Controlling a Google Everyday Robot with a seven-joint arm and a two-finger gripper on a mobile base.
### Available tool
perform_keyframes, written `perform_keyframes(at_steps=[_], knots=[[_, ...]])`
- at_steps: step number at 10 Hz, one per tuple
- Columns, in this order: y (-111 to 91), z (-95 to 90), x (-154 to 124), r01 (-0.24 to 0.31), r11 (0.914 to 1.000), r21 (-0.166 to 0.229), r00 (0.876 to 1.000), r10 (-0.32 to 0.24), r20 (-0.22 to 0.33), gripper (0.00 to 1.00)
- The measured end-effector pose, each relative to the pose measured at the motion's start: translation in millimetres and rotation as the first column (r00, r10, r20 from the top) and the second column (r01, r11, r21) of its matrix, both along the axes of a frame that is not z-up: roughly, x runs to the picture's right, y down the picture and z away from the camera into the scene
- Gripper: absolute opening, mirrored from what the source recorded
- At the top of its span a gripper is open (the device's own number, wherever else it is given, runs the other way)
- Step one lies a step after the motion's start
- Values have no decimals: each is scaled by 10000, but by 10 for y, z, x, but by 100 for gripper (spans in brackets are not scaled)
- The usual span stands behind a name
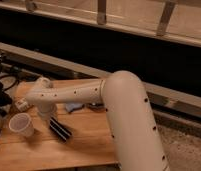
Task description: Place the eraser on the white sponge
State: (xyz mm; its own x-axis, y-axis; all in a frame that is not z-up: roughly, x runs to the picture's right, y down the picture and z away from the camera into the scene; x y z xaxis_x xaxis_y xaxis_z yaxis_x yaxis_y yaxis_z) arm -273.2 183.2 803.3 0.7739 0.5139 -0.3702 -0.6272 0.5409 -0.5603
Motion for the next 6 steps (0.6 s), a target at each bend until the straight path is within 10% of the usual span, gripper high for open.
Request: perform_keyframes(at_steps=[6], knots=[[-613,-152,276,-1013,9949,27,9938,1011,474,0]])
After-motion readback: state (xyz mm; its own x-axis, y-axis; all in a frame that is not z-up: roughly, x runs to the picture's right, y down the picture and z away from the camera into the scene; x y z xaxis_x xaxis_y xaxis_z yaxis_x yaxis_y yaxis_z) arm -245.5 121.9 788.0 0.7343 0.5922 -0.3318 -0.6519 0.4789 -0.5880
